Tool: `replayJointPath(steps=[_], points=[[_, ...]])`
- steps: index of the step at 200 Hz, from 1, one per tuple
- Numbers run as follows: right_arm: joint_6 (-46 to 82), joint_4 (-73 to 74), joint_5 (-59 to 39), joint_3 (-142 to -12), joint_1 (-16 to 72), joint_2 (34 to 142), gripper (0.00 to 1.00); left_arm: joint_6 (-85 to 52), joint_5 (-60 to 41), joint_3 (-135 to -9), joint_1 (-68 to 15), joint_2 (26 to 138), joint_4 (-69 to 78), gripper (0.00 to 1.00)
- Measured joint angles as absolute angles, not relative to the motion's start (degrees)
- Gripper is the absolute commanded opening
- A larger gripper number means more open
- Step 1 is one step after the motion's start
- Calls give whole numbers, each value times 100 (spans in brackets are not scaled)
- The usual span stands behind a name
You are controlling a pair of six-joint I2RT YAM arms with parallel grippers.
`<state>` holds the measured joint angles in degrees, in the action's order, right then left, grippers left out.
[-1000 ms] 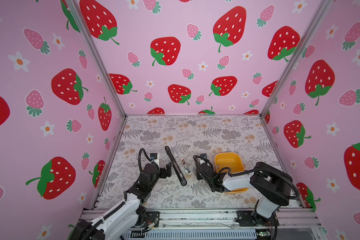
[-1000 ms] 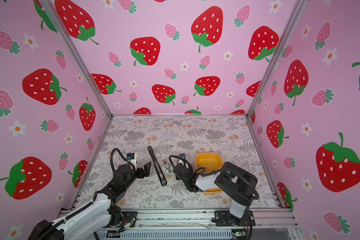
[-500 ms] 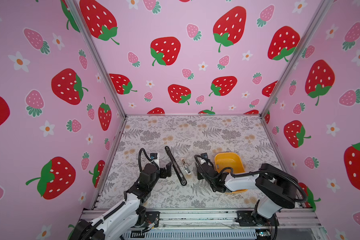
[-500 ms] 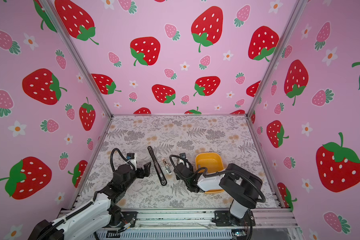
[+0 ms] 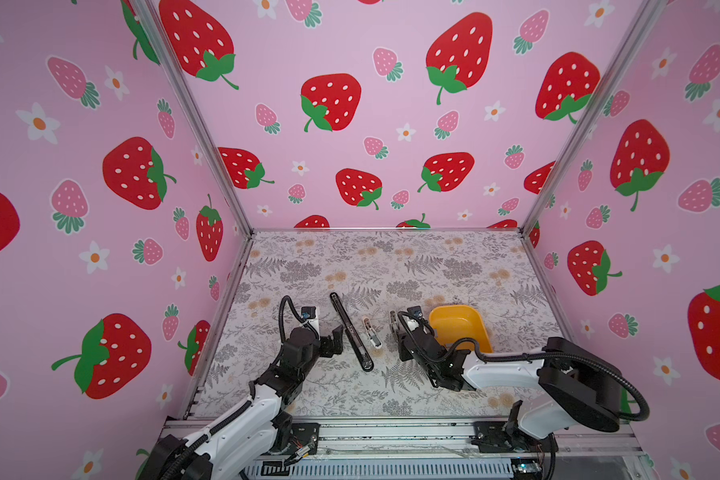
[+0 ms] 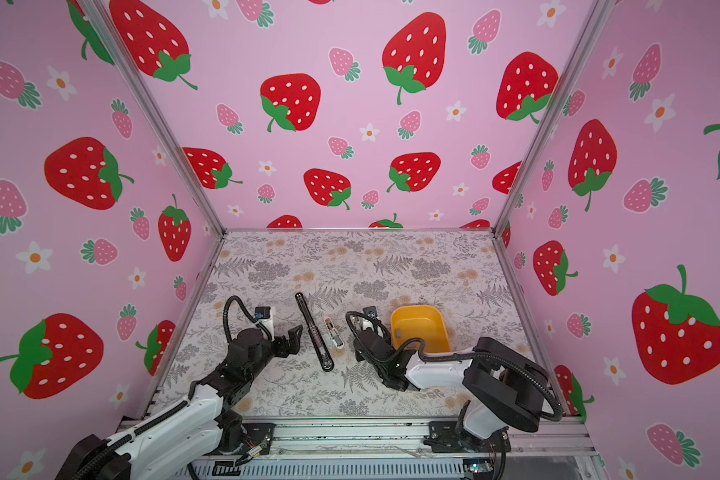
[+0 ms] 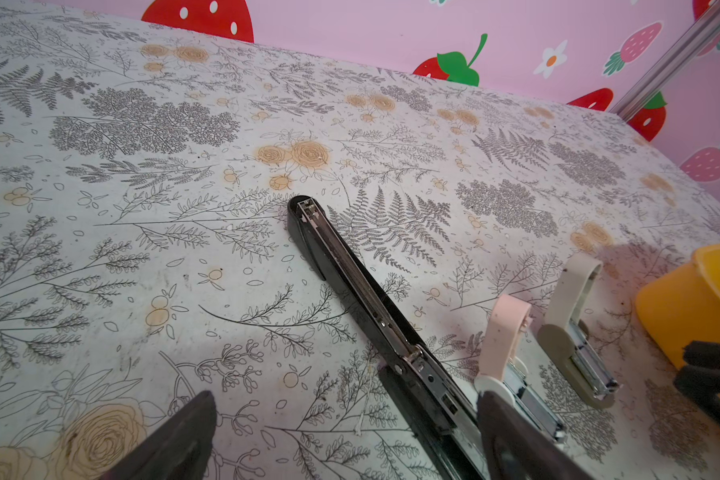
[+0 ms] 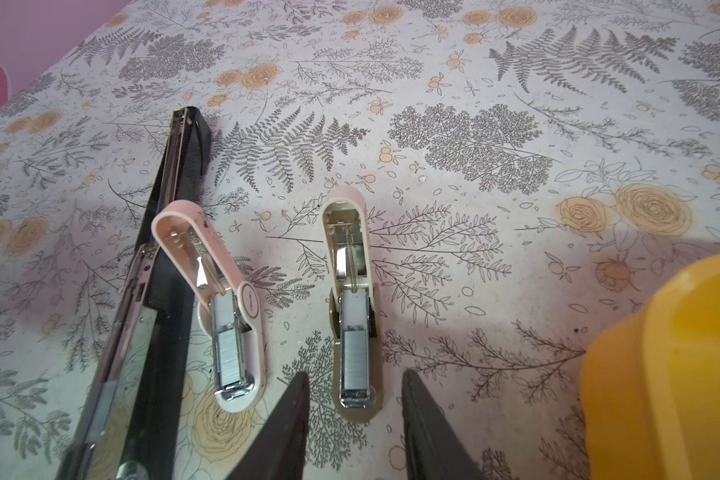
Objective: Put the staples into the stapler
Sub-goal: 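Lift the right gripper and move it over the long black stapler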
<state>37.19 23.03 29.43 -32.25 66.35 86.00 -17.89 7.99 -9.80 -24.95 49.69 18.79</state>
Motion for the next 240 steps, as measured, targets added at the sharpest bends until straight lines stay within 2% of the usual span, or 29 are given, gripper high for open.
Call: replayJointPath(steps=[65, 121, 143, 161, 240], points=[[3059, 3087, 2633, -2733, 6810, 8167, 43, -1855, 845, -1037, -2495, 5199, 1813, 99], [2582, 3507, 1988, -2936, 7419, 8670, 44, -1933, 902, -1111, -2495, 5297, 1756, 99], [2563, 3540, 2010, -2974, 7651, 8705, 46, -1938, 943, -1120, -2495, 5299, 1750, 99], [2558, 3653, 2137, -2963, 7819, 8705, 51, -1942, 967, -1120, -2495, 5299, 1745, 99], [2521, 4397, 2547, -2834, 8342, 9059, 50, -1953, 1004, -1120, -2495, 5297, 1743, 99]])
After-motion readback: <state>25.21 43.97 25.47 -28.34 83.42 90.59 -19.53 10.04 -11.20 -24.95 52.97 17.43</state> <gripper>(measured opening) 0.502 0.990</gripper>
